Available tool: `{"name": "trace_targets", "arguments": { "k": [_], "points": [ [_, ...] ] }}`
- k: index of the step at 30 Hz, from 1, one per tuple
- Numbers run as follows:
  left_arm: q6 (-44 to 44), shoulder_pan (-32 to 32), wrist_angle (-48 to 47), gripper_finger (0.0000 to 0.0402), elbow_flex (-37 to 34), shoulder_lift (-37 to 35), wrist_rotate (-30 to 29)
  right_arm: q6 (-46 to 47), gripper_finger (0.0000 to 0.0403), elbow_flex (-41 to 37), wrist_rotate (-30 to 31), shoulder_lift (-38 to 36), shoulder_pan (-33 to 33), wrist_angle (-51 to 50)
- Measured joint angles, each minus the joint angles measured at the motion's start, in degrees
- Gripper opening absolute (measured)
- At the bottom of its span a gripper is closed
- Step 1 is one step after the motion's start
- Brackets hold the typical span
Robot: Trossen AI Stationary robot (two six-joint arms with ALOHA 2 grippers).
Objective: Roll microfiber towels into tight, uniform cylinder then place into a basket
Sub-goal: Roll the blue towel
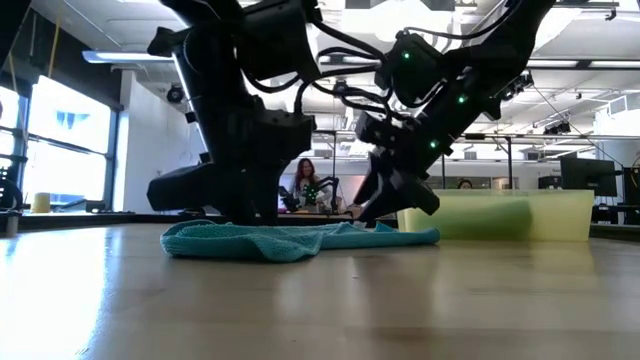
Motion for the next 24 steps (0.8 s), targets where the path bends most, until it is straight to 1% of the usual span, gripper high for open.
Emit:
{"name": "trace_targets", "arguments": {
  "k": [4,8,12,15,18,22,24],
  "points": [
    [0.6,-1.6,0.2,0.0127,0.0,0.1,-2.2,-5.7,0.0215,0.0,0.9,0.0,-0.3,0.2],
    [1.1,-4.1,-0.8,0.0122,-0.3,-0.2,-6.9,-6.1,0.0215,0.3,0.1,0.0,-0.9,-0.4],
    [-0.4,-6.4,-1.6,0.0116,-0.3,-1.8,-10.1,-6.0,0.0215,3.5,-2.8,0.1,-2.1,-4.3],
    [-4.2,-7.8,-1.5,0.0113,-0.1,-3.0,-10.8,-6.0,0.0215,6.9,-5.4,1.0,-3.0,-9.2],
    [-9.9,-9.2,-2.3,0.0111,0.0,-5.4,-11.2,-6.0,0.0215,10.4,-7.3,3.0,-4.2,-14.3],
    [-20.3,-10.8,-4.5,0.0111,0.0,-8.9,-11.6,-6.1,0.0215,15.3,-10.1,6.4,-5.0,-19.0],
    [-26.0,-11.7,-6.9,0.0111,0.0,-11.2,-11.4,-6.3,0.0215,18.0,-10.2,8.5,-5.3,-20.6]
  ]
}}
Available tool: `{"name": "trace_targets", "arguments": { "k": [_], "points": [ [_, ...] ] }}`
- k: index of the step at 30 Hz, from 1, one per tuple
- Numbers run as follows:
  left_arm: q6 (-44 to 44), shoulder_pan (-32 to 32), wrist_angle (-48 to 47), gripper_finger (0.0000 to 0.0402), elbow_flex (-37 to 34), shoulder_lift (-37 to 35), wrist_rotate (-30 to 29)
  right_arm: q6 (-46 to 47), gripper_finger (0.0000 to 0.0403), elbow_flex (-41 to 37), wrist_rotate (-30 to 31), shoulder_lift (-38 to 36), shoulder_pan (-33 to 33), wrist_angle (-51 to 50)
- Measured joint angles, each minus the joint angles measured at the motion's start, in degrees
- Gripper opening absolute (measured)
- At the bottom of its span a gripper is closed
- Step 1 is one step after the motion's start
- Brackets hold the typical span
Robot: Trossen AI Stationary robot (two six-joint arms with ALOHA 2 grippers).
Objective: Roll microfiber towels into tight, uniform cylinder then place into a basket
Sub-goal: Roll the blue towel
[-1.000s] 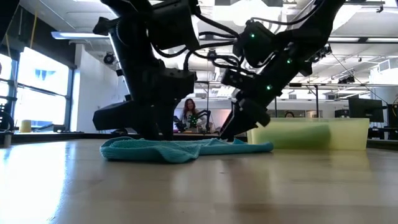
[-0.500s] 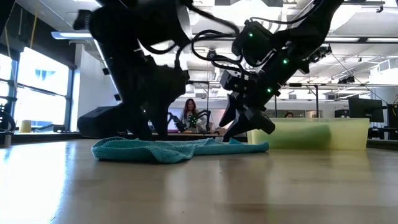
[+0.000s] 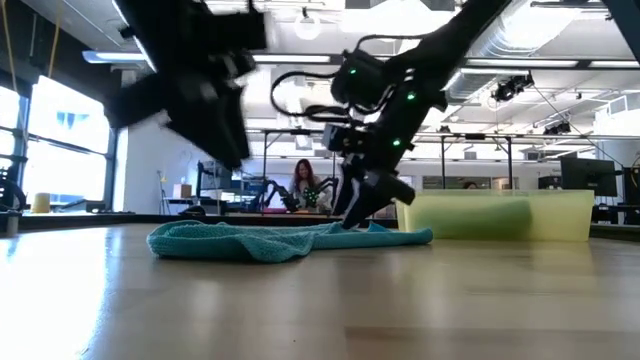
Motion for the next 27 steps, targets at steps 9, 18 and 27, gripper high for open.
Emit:
{"name": "trace_targets", "arguments": {
  "k": [9,18,27],
  "points": [
    [-17.6,-6.7,-5.8,0.011,-0.1,-6.6,-0.2,-2.7,0.018,7.5,-0.2,4.2,-0.1,-8.5],
    [-22.9,-12.3,-3.5,0.011,0.0,-8.3,-2.5,-2.2,0.0088,8.3,-4.2,5.3,-0.1,-11.6],
    [-24.3,-13.9,-1.5,0.011,0.1,-8.3,-1.9,1.2,0.0022,8.4,-4.1,5.5,0.2,-13.0]
  ]
}}
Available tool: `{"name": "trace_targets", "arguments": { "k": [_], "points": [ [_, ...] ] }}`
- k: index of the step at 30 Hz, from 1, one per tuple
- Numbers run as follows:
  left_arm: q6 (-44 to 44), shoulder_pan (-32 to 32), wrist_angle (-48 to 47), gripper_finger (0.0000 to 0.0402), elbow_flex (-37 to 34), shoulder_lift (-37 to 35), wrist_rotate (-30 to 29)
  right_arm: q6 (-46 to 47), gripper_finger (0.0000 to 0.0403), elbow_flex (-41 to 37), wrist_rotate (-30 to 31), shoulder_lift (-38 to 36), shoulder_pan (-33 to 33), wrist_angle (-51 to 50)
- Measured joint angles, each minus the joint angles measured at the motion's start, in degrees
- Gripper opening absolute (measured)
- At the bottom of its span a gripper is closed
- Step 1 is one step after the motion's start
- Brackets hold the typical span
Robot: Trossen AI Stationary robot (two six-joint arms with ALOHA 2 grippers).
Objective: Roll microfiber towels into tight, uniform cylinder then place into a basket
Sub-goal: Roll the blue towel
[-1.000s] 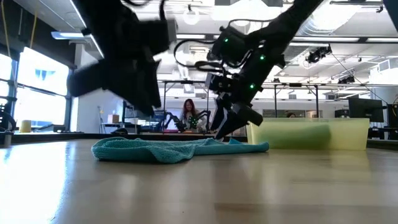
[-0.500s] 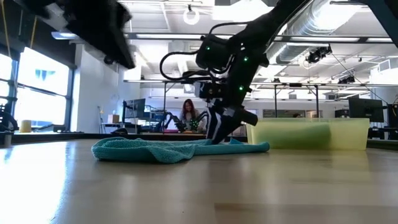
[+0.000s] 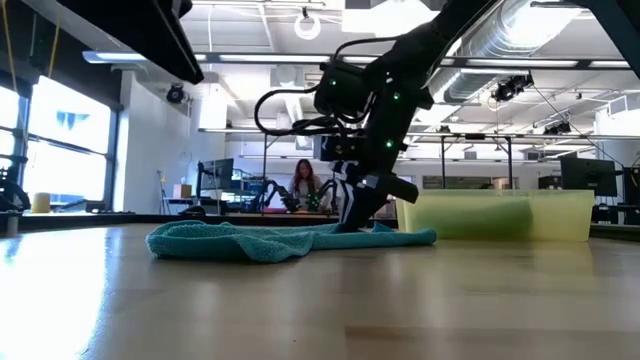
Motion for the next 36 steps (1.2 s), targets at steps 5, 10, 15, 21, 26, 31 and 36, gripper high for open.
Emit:
{"name": "trace_targets", "arguments": {
  "k": [5,10,15,21,26,31,36],
  "points": [
    [-1.3,0.0,-0.2,0.011,0.0,0.0,0.4,3.1,0.0003,0.0,0.6,-0.9,0.0,-2.1],
    [-1.3,1.0,0.2,0.011,0.0,0.0,0.6,6.9,0.0002,-0.1,1.4,-4.4,0.8,-4.5],
    [-0.7,2.9,0.6,0.0123,0.0,0.0,1.2,13.4,0.0001,-0.1,1.4,-7.5,2.6,-7.5],
    [7.7,5.1,6.2,0.0161,0.0,2.9,11.5,20.6,0.0001,-0.1,1.4,-8.0,5.2,-11.3],
    [17.1,6.0,12.1,0.0178,0.0,7.5,19.1,23.6,0.0001,-0.1,1.3,-8.0,7.3,-11.6],
    [23.8,8.4,17.5,0.0178,0.0,10.2,26.9,24.0,0.0001,-0.1,1.3,-8.0,8.6,-11.2],
    [25.8,11.0,19.4,0.0177,0.0,12.3,30.9,27.8,0.0,-0.1,1.2,-8.0,8.6,-11.0]
  ]
}}
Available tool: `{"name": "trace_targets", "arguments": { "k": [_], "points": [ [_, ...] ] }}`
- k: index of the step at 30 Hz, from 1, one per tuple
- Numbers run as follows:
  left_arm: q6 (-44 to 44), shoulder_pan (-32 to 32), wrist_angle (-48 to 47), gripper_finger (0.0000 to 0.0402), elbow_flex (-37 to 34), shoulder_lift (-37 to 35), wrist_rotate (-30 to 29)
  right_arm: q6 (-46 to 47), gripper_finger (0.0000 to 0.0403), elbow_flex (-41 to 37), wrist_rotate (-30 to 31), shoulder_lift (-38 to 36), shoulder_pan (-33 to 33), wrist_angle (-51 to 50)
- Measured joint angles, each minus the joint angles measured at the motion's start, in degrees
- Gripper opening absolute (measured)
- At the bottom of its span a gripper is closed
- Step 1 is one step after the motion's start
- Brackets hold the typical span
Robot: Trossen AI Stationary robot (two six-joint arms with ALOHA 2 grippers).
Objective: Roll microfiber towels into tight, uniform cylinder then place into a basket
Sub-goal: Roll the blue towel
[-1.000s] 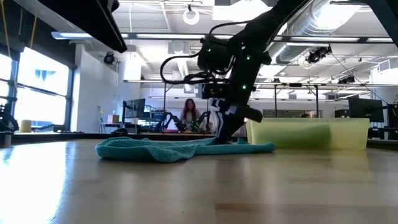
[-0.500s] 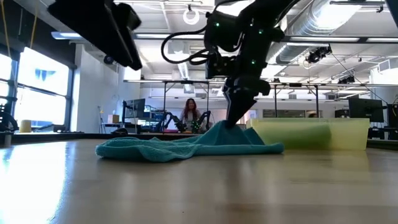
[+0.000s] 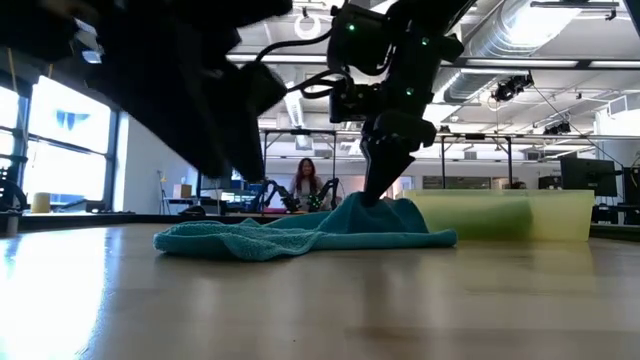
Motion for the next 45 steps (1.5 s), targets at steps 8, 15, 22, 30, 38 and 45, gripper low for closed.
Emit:
{"name": "trace_targets", "arguments": {
  "k": [8,15,22,30,38,45],
  "points": [
    [0.0,1.7,-0.1,0.0176,0.0,4.9,-2.5,0.9,0.0,0.0,0.0,0.0,0.0,0.7],
    [-2.6,1.5,-1.5,0.0174,0.2,8.0,-8.0,0.9,0.0,0.0,0.0,0.0,0.0,0.8],
    [-4.7,0.1,-1.4,0.0111,0.1,7.7,-10.5,0.9,0.0,0.0,0.6,0.0,0.6,-0.1],
    [-9.0,-1.2,-3.4,0.0006,-0.1,3.6,-12.3,-2.0,0.0,0.0,9.0,0.0,3.2,-3.2],
    [-16.6,-2.3,-5.0,0.0002,-0.1,-5.5,-15.5,-6.7,0.0,0.0,17.0,-0.5,6.0,-6.2],
    [-25.0,-4.3,-11.1,0.0001,0.0,-11.7,-17.5,-12.0,0.0,0.0,23.8,-0.5,10.8,-6.5]
  ]
}}
